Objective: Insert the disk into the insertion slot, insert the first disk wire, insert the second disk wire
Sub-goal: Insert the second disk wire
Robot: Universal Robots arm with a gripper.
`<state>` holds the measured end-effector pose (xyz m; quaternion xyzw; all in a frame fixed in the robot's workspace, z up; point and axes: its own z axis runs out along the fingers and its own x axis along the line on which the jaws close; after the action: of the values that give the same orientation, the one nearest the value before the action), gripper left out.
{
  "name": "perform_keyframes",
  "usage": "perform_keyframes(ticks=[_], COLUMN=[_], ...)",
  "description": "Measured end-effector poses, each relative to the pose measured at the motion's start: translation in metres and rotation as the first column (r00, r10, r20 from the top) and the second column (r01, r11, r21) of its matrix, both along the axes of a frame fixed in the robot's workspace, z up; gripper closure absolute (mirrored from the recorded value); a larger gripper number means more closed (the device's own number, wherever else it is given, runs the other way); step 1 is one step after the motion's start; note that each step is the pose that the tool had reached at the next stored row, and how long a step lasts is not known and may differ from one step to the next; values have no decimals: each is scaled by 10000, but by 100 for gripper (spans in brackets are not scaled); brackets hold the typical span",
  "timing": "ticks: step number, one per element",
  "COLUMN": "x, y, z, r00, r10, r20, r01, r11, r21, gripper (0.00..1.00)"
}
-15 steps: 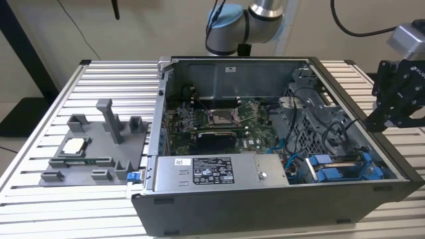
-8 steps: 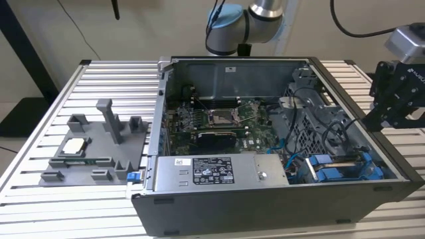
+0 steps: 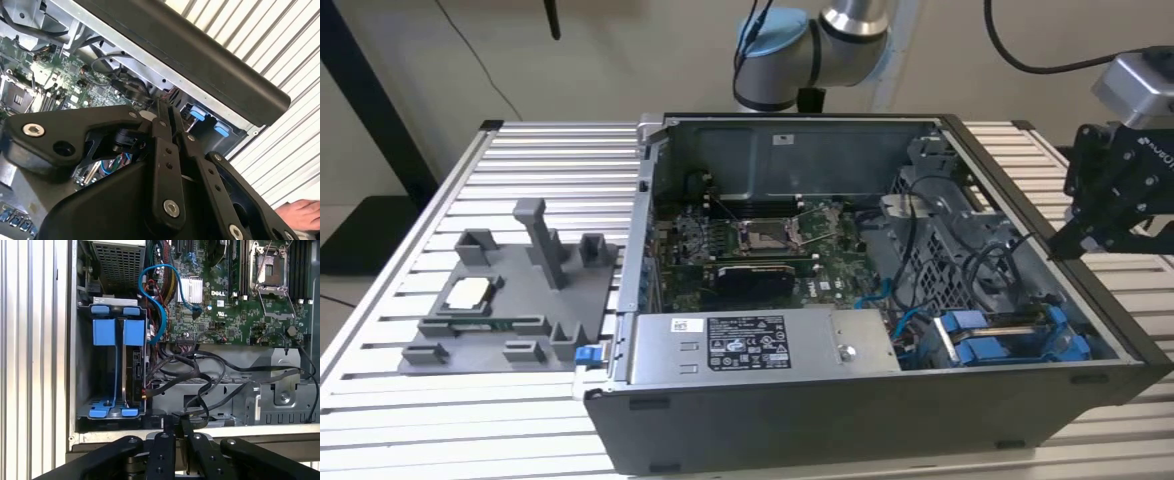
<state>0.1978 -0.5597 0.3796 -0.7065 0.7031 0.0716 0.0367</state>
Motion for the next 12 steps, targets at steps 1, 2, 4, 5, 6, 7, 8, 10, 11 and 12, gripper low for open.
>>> perform_keyframes(ticks=[1,2,4,5,6,7,8,10,11,12], x=[0,0,0,0,0,0,-3,-20,-38,-61], y=[0,0,0,0,0,0,0,0,0,0], z=[0,0,0,0,0,0,0,0,0,3], r00=[10000,10000,10000,10000,10000,10000,10000,10000,10000,10000], r10=[0,-1,0,0,0,0,0,0,0,-3], r20=[0,0,0,0,-1,-1,-1,0,-1,-1], r01=[0,1,0,0,0,0,0,0,0,3], r11=[10000,10000,10000,10000,10000,10000,10000,10000,10000,10000], r21=[0,0,1,0,0,0,1,0,1,1], gripper=[84,84,84,84,84,84,84,84,84,84])
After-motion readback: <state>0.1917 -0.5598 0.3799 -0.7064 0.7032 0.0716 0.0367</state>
